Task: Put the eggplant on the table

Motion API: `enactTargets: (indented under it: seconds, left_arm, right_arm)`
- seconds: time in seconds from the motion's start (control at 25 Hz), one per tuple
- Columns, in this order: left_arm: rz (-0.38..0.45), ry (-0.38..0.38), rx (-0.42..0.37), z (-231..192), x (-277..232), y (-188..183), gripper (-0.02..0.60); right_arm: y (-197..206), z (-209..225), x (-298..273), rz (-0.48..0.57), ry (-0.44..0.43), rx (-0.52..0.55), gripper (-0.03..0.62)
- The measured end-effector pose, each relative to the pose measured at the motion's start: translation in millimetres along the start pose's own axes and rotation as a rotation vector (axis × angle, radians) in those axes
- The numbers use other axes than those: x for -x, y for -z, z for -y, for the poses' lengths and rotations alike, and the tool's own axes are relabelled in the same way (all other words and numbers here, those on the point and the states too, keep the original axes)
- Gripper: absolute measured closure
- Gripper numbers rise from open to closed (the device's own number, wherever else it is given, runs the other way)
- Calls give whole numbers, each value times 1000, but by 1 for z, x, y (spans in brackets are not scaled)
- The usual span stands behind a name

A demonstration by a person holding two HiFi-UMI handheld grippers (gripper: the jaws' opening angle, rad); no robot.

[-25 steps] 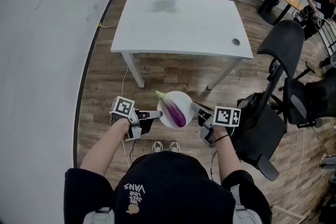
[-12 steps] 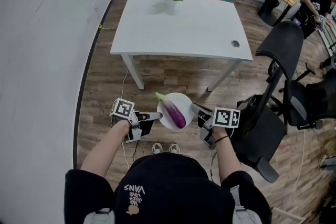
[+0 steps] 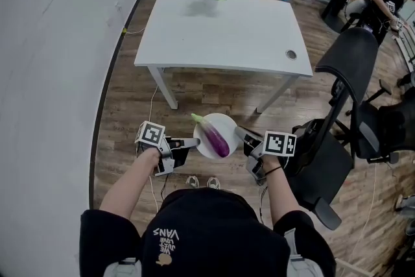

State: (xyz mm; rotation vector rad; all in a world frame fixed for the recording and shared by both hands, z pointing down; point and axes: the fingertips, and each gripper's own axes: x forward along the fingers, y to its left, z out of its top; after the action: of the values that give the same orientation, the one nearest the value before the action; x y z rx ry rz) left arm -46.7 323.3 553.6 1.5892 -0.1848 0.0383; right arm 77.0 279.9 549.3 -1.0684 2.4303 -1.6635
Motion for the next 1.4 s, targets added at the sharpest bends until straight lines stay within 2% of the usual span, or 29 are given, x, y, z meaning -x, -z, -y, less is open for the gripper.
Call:
enactTargets:
  seconds: [0.24, 0.48, 1.12, 1.4]
  left_arm:
    - [20, -4, 16, -8, -7, -8, 557]
    - [40, 23, 39, -11, -12, -30, 557]
    - [-47, 9, -16, 1, 6, -154, 557]
    - [-69, 15, 0, -5, 11, -184, 557]
  right_arm:
    - [-7, 12, -5, -30, -2, -4, 556]
    - [-27, 20, -19, -39, 6, 2, 556]
    - [-117, 15, -89, 54, 22, -13, 556]
    - [-135, 21, -112, 73, 42, -22, 556]
